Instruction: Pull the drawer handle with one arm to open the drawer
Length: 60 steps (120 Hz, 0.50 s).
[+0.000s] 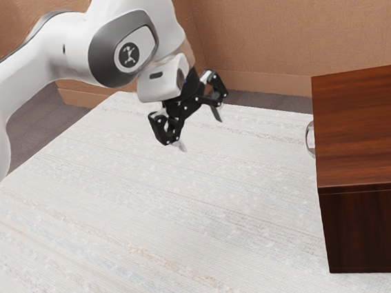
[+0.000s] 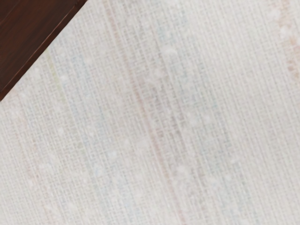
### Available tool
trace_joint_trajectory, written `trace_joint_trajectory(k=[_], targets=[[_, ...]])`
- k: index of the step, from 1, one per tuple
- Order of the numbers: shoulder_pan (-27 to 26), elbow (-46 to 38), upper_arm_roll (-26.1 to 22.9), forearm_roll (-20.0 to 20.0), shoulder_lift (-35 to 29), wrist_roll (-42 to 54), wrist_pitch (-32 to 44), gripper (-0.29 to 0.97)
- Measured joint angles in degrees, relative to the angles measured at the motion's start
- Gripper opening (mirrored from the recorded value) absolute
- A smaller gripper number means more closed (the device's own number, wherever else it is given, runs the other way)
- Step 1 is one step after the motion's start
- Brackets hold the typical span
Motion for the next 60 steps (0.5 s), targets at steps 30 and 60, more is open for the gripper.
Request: trace_joint_trajectory(k=[30, 60], targets=[[0.6, 0.0, -5.3, -0.3, 3.0, 9.6, 4.8, 0.68], [3.2, 0.1, -11.2, -0.4, 4.6, 16.5, 9.1, 0.68]])
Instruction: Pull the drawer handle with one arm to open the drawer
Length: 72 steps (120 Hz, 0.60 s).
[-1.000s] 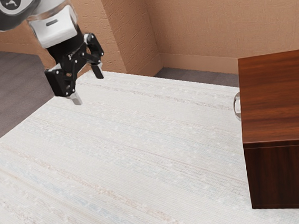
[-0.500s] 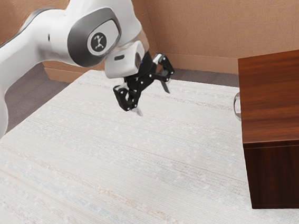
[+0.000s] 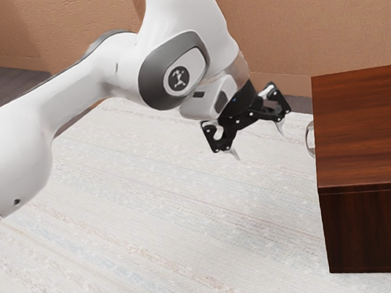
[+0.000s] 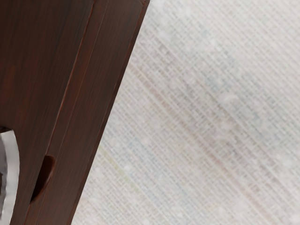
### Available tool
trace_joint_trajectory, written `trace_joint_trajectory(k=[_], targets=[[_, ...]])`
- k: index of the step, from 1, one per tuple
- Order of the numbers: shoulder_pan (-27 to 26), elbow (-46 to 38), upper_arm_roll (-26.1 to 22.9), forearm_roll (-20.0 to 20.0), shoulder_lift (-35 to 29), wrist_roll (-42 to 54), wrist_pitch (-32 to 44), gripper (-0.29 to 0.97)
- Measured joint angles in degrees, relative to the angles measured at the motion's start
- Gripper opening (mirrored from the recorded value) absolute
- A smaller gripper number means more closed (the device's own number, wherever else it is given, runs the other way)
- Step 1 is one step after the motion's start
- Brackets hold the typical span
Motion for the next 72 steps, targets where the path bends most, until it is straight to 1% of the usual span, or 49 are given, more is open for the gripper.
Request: trace_joint_trajectory(k=[12, 24, 72], targets=[[2.9, -0.1, -3.0, 0.0, 0.2, 2.0, 1.6, 0.68], [3.8, 0.0, -4.7, 0.1, 0.9, 3.8, 2.9, 0.68], [4.0, 0.0, -6.2, 0.5, 3.2, 8.5, 7.2, 0.68]])
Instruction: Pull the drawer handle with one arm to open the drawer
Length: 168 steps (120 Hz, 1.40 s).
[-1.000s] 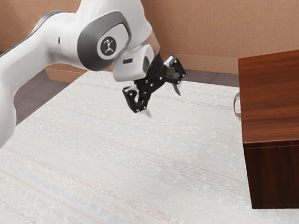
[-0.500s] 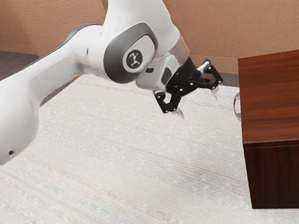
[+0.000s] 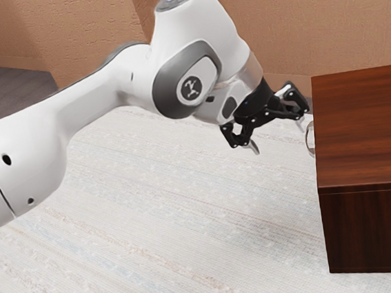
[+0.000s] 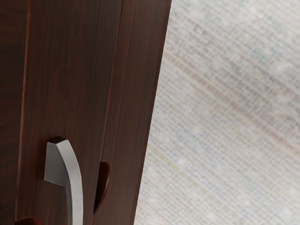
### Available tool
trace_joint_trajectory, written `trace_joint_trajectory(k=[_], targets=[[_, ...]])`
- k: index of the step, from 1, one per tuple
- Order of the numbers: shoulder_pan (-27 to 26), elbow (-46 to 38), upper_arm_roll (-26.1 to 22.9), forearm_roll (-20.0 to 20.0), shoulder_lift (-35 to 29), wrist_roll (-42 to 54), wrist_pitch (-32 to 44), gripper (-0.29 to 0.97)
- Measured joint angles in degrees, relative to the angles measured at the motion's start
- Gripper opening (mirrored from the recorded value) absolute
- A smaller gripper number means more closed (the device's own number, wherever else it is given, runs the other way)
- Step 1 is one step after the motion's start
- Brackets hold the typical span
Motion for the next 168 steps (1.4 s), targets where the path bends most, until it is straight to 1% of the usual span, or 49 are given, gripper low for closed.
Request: trace_joint_trajectory(k=[37, 52, 64, 74, 118, 139, 155, 158, 160, 168], targets=[[0.1, -0.2, 0.0, 0.1, 0.5, 2.0, 1.0, 0.68], [0.9, -0.8, -0.1, 0.1, 0.4, 2.6, 1.2, 0.68], [2.8, -1.8, -3.3, 0.3, 0.4, 3.0, 1.5, 0.68], [3.4, -2.0, -4.2, 0.8, 0.7, 3.3, 1.9, 0.68], [3.7, -2.0, -4.4, 2.3, 2.4, 4.1, 4.4, 0.68], [5.4, -3.2, -4.6, 2.6, 2.0, 4.4, 5.1, 0.72], [5.0, -3.2, -4.6, 2.6, 2.1, 4.5, 5.4, 0.68], [4.9, -3.3, -4.6, 2.6, 2.1, 4.6, 5.5, 0.70], [4.9, -3.3, -4.6, 2.6, 2.1, 4.6, 5.5, 0.68], [4.9, -3.3, -4.6, 2.6, 2.2, 4.6, 5.6, 0.68]])
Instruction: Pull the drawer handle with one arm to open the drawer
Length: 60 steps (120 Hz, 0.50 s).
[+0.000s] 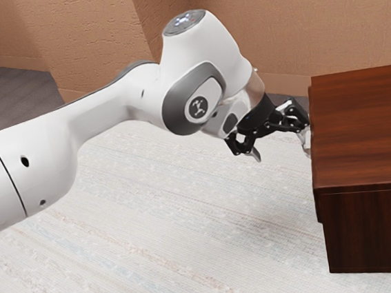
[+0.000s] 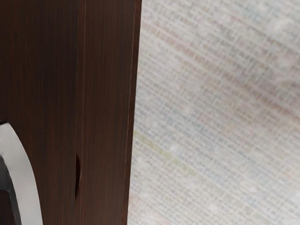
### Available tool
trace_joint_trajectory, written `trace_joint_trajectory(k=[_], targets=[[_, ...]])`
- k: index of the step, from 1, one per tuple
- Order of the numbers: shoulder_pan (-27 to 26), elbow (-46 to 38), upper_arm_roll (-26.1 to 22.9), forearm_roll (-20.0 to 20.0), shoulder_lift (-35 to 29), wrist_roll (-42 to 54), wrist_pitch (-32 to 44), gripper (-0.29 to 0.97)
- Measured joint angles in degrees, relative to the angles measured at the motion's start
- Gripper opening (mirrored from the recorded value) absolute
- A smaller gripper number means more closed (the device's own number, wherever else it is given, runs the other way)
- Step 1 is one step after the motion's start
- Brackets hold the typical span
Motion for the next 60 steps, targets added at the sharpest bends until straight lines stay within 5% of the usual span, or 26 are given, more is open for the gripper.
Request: trace_joint_trajectory(k=[60], targets=[[8.7, -7.6, -4.7, 0.1, -4.5, 0.3, 1.4, 0.61]])
